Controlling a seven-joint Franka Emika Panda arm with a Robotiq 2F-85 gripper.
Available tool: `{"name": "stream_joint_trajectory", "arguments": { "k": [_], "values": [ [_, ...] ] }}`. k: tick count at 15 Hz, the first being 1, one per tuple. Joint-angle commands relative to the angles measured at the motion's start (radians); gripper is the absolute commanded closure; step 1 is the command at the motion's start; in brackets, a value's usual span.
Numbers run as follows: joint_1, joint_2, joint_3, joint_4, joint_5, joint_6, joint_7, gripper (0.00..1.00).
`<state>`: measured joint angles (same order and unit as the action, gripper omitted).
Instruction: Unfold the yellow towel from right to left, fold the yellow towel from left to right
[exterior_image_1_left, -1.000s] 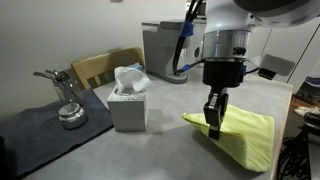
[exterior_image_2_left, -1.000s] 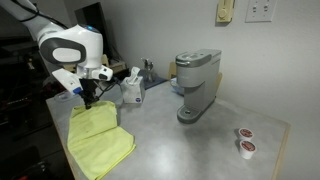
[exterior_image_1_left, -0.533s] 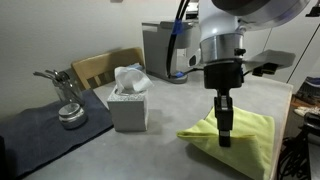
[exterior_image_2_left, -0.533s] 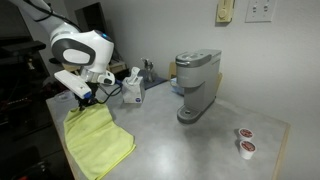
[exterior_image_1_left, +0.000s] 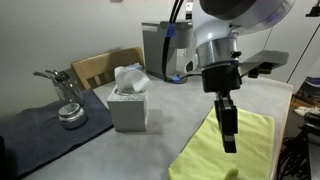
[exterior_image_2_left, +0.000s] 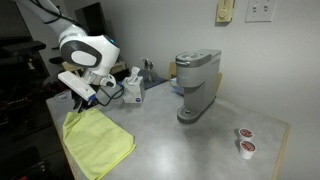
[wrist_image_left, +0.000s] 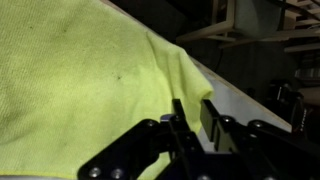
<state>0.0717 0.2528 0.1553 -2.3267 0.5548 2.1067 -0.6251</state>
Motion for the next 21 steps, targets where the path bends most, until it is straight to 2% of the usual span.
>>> {"name": "stream_joint_trajectory", "arguments": {
  "k": [1,7,15,18,21],
  "values": [
    [-0.019,0.029,0.006,0.030,-0.013,-0.031,-0.002,0.44],
    [-0.019,0.022,0.006,0.023,-0.012,-0.017,0.008,0.01],
    [-0.001,-0.028,0.004,-0.032,-0.030,0.118,0.138,0.00],
    [0.020,-0.041,0.005,-0.065,-0.064,0.237,0.227,0.00],
    [0.051,-0.059,0.007,-0.109,-0.146,0.367,0.357,0.00]
  ]
}}
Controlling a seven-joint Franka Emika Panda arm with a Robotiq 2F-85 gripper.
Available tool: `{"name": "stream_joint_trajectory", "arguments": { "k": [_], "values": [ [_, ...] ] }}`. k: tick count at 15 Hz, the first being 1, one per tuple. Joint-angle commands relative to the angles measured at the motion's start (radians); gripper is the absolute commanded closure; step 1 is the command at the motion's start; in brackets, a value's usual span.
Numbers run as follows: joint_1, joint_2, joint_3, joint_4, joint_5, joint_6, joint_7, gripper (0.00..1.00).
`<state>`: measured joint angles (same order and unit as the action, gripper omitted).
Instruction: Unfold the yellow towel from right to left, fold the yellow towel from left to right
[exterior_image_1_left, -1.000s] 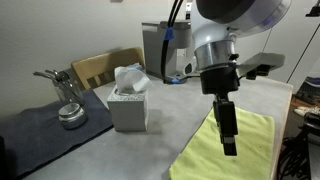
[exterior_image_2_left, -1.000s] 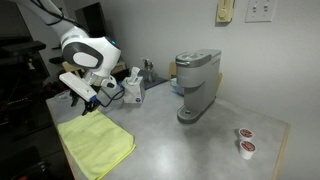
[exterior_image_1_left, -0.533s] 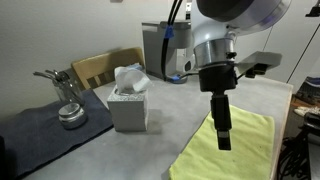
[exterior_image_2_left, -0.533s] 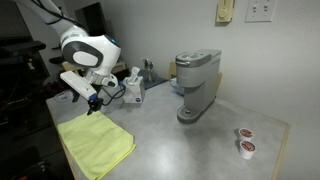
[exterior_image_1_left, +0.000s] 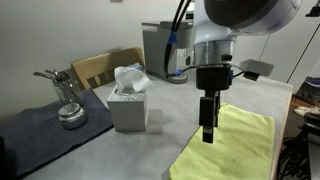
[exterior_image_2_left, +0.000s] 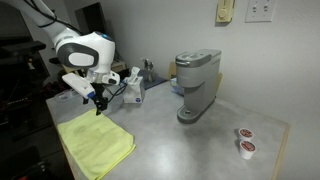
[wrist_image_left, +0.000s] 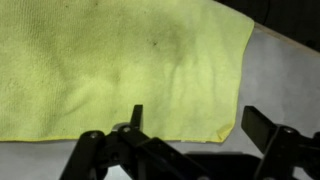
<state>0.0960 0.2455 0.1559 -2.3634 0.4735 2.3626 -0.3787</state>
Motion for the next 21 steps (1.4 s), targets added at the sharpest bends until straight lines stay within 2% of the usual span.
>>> {"name": "stream_joint_trajectory", "arguments": {
  "k": [1,7,12,16,19,21],
  "values": [
    [0.037,-0.058,0.007,-0.086,-0.097,0.138,0.158,0.00],
    [0.098,-0.101,0.018,-0.134,-0.254,0.188,0.419,0.00],
    [0.135,-0.109,0.041,-0.128,-0.273,0.186,0.559,0.00],
    [0.149,-0.092,0.057,-0.112,-0.265,0.168,0.601,0.00],
    [0.139,-0.086,0.071,-0.103,-0.232,0.141,0.550,0.00],
    [0.146,-0.084,0.068,-0.105,-0.252,0.159,0.580,0.00]
  ]
}}
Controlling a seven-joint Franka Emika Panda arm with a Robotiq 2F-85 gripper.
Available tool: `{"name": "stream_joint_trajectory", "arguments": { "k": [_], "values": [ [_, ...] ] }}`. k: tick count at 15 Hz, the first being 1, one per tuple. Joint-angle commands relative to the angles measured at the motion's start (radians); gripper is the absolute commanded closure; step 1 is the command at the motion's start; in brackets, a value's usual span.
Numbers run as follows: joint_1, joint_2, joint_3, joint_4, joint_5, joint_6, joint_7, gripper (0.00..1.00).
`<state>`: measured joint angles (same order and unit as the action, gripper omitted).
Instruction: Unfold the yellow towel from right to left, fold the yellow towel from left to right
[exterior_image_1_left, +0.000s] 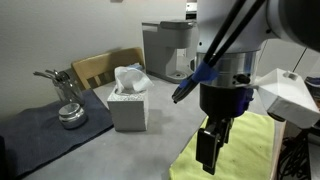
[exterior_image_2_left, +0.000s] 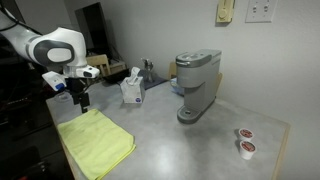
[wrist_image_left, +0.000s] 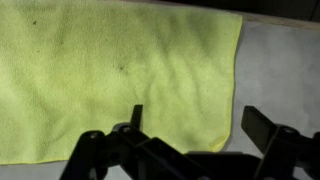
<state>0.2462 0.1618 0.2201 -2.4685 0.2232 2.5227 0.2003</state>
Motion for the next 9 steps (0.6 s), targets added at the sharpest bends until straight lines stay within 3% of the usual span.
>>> {"name": "stream_joint_trajectory", "arguments": {
  "k": [1,9],
  "values": [
    [-0.005,0.000,0.004,0.001,-0.001,-0.002,0.000,0.00],
    [-0.006,0.000,-0.001,-0.024,0.001,0.016,0.023,0.00]
  ]
}}
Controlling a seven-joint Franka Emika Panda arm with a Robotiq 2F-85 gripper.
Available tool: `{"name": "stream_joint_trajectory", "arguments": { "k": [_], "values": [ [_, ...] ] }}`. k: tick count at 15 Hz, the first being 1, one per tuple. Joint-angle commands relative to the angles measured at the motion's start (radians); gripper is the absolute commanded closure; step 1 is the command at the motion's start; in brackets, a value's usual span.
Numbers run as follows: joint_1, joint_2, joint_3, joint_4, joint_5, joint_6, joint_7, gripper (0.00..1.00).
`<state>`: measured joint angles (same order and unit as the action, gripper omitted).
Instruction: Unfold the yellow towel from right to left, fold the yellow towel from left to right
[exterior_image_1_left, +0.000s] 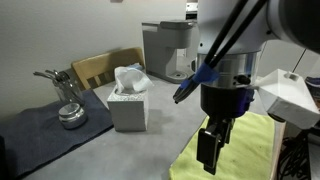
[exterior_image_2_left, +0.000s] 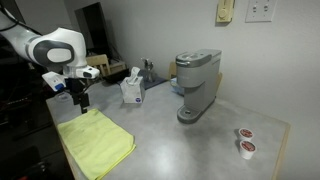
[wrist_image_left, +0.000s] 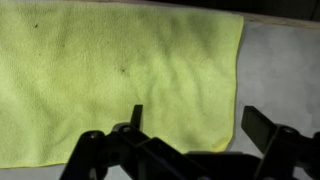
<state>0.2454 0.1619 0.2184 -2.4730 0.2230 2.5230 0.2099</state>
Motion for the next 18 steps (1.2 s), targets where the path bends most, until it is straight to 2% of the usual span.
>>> {"name": "stream_joint_trajectory", "arguments": {
  "k": [1,5,8,12,18],
  "values": [
    [-0.002,0.007,0.000,-0.018,-0.011,0.016,0.014,0.00],
    [0.004,0.052,0.013,0.007,-0.013,0.012,-0.015,0.00],
    [0.020,0.093,0.015,0.042,-0.019,0.003,0.037,0.00],
    [0.031,0.135,0.021,0.085,0.000,-0.006,0.041,0.00],
    [0.074,0.171,-0.003,0.135,-0.085,-0.051,0.100,0.00]
  ]
}}
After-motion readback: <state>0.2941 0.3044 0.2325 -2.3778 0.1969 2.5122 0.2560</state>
